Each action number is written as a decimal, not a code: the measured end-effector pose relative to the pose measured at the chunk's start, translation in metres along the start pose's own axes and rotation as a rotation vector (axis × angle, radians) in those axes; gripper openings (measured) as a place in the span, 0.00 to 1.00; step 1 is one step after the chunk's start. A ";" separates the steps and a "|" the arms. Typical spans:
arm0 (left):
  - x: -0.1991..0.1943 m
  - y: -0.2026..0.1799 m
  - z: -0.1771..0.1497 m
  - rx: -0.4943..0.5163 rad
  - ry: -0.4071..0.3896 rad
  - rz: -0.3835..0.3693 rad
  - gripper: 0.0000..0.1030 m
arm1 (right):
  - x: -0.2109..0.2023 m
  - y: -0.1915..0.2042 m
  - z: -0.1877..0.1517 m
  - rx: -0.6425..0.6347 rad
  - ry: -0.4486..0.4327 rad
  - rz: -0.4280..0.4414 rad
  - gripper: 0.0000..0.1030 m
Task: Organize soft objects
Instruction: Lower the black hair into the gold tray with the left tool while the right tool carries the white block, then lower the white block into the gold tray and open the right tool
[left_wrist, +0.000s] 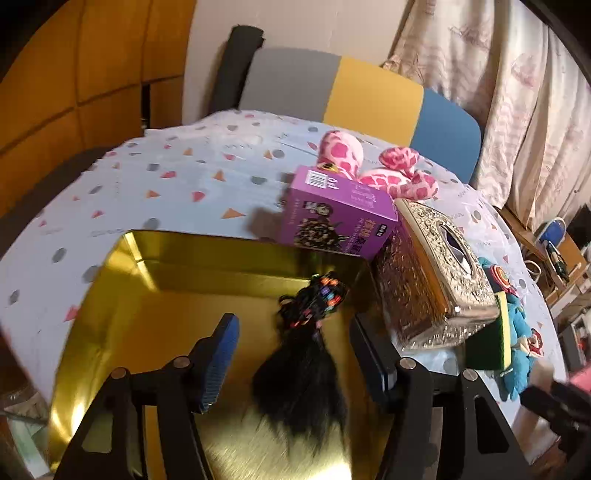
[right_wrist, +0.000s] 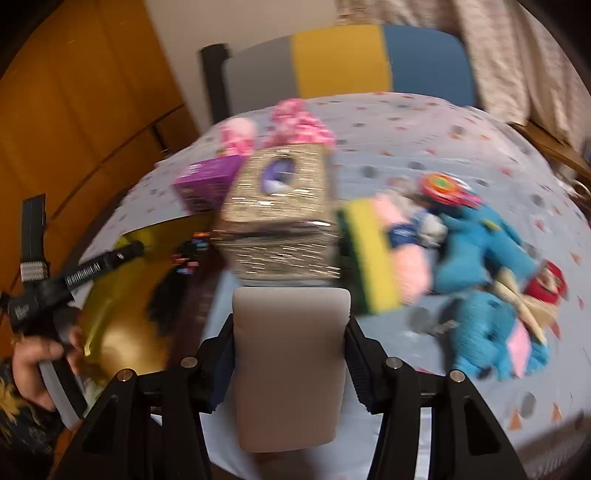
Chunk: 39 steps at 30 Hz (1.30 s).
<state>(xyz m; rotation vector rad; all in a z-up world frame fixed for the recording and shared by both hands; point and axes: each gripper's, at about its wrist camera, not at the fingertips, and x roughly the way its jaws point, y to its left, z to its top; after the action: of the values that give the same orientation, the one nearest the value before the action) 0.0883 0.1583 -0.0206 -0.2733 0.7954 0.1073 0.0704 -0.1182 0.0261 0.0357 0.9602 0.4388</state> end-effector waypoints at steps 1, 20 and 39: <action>-0.006 0.003 -0.002 -0.006 -0.006 0.006 0.61 | 0.002 0.009 0.002 -0.017 0.005 0.018 0.53; -0.081 0.048 -0.031 -0.051 -0.129 0.114 0.68 | 0.082 0.137 0.029 -0.191 0.195 0.208 0.53; -0.080 0.060 -0.041 -0.077 -0.107 0.137 0.69 | 0.110 0.148 0.029 -0.230 0.150 0.094 0.81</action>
<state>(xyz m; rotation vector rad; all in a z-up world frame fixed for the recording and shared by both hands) -0.0077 0.2047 -0.0026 -0.2830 0.7043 0.2795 0.0966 0.0634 -0.0108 -0.1627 1.0532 0.6431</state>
